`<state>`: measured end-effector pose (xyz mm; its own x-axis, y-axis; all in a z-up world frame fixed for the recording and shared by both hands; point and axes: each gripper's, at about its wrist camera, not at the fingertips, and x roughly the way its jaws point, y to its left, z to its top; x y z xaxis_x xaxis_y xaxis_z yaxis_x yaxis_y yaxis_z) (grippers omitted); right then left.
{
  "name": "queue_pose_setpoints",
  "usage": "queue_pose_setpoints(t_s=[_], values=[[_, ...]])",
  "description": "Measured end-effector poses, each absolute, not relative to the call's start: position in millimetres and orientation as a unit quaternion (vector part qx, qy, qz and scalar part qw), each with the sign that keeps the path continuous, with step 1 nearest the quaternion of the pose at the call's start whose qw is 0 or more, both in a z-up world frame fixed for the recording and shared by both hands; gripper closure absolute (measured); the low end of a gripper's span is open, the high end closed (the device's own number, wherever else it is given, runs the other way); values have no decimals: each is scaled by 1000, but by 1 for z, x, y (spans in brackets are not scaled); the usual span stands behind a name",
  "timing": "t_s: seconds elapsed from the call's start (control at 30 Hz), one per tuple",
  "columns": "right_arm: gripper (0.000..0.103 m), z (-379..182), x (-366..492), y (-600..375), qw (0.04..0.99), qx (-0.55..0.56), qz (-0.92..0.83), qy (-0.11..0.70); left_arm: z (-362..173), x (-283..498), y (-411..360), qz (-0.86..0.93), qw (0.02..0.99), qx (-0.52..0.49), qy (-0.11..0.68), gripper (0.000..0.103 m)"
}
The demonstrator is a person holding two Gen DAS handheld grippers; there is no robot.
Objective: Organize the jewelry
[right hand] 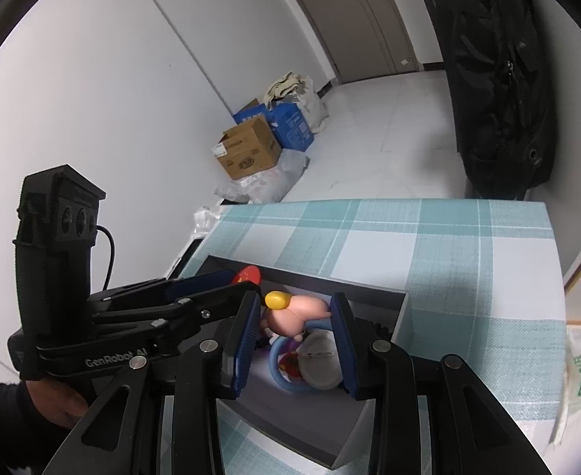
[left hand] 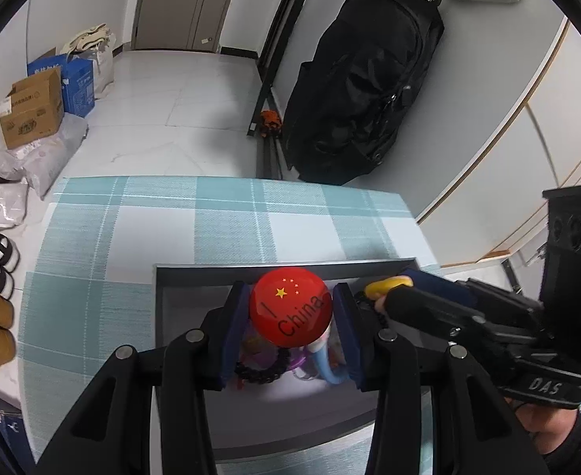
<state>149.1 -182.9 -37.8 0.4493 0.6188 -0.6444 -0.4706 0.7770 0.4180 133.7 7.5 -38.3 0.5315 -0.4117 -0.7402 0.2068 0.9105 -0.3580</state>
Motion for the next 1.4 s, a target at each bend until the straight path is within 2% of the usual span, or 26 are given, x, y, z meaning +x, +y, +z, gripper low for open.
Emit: queue_pose_setpoints(t_s=[0.1, 0.17, 0.23, 0.4, 0.53, 0.67, 0.73, 0.9, 0.97, 1.13, 1.4], values=[[65, -35, 148, -186, 851, 95, 317, 407, -40, 136, 7, -184, 859, -126, 461, 61], [62, -33, 146, -189, 854, 99, 317, 401, -41, 137, 9, -176, 859, -131, 463, 50], [53, -29, 144, -191, 859, 100, 314, 392, -39, 136, 12, -180, 861, -143, 454, 50], [47, -23, 138, -199, 868, 108, 302, 379, -29, 129, 13, -167, 877, -132, 430, 49], [35, -21, 132, -200, 874, 105, 293, 374, -23, 121, 12, -151, 889, -113, 416, 47], [32, -17, 122, -201, 877, 106, 293, 366, -16, 109, 13, -125, 904, -95, 398, 40], [25, -15, 116, -201, 879, 105, 293, 361, -13, 103, 14, -115, 910, -89, 389, 39], [17, -9, 103, -204, 884, 107, 292, 350, -4, 91, 17, -86, 924, -68, 367, 35], [15, -7, 99, -205, 885, 108, 289, 348, -2, 84, 21, -77, 926, -75, 361, 31], [3, -3, 85, -208, 895, 102, 277, 336, 2, 67, 25, -55, 932, -74, 349, 26], [0, -3, 59, -207, 901, 87, 268, 330, 1, 44, 14, -54, 937, -48, 343, 23]])
